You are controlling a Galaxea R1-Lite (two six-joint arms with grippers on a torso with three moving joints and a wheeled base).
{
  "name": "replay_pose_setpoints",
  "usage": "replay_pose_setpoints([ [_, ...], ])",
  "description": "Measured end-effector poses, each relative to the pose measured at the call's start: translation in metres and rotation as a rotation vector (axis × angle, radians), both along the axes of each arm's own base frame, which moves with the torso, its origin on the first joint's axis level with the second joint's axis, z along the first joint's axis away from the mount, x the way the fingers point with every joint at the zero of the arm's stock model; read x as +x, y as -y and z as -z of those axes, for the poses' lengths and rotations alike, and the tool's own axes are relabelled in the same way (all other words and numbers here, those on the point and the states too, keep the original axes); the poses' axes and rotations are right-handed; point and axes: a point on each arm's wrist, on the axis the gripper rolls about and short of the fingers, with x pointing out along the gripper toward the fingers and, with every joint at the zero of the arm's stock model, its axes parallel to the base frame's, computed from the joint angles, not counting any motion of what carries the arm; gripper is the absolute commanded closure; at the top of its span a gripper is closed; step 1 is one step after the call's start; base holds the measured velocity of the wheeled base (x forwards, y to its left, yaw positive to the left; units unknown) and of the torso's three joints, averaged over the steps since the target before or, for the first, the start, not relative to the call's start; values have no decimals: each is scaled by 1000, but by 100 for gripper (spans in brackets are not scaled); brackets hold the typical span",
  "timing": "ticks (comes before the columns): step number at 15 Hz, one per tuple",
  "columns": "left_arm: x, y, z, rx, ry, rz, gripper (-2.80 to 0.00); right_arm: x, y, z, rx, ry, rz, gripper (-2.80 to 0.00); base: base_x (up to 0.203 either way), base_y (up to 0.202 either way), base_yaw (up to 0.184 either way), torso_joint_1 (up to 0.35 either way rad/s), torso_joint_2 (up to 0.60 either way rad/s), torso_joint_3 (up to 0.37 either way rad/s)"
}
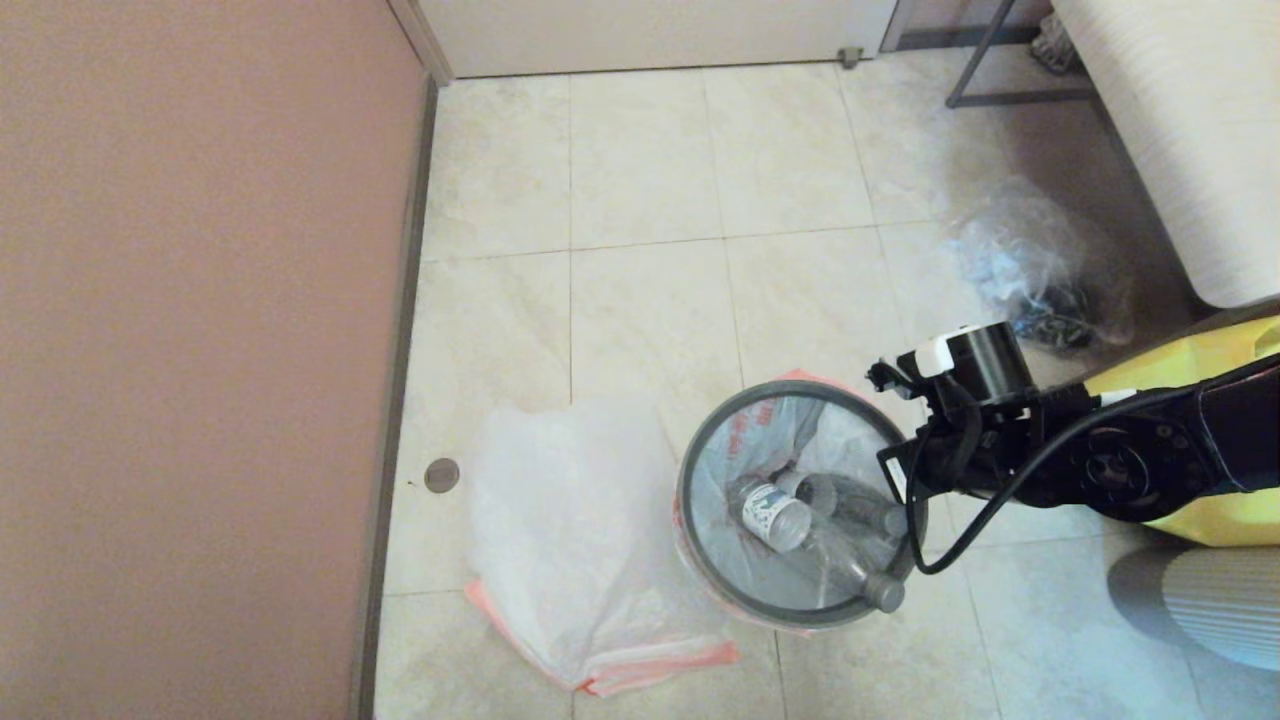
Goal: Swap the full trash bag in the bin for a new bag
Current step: Place the trash can ring on the floor
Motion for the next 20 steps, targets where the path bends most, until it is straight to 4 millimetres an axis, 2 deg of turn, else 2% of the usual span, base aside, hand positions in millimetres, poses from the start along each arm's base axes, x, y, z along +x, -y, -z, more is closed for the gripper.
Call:
replay_pose_setpoints([
  [7, 0, 0, 0, 0, 1, 0, 0, -30, -2, -12, -28, -22, -22, 0, 0, 0, 0, 0, 0, 0],
  [13, 0, 0, 0, 0, 0, 0, 0, -83, -15, -35, 43, -75, -68, 0, 0, 0, 0, 0, 0, 0],
  [20, 0, 0, 0, 0, 1, 0, 0, -131, 1, -70, 129, -69, -86, 0, 0, 0, 0, 0, 0, 0],
])
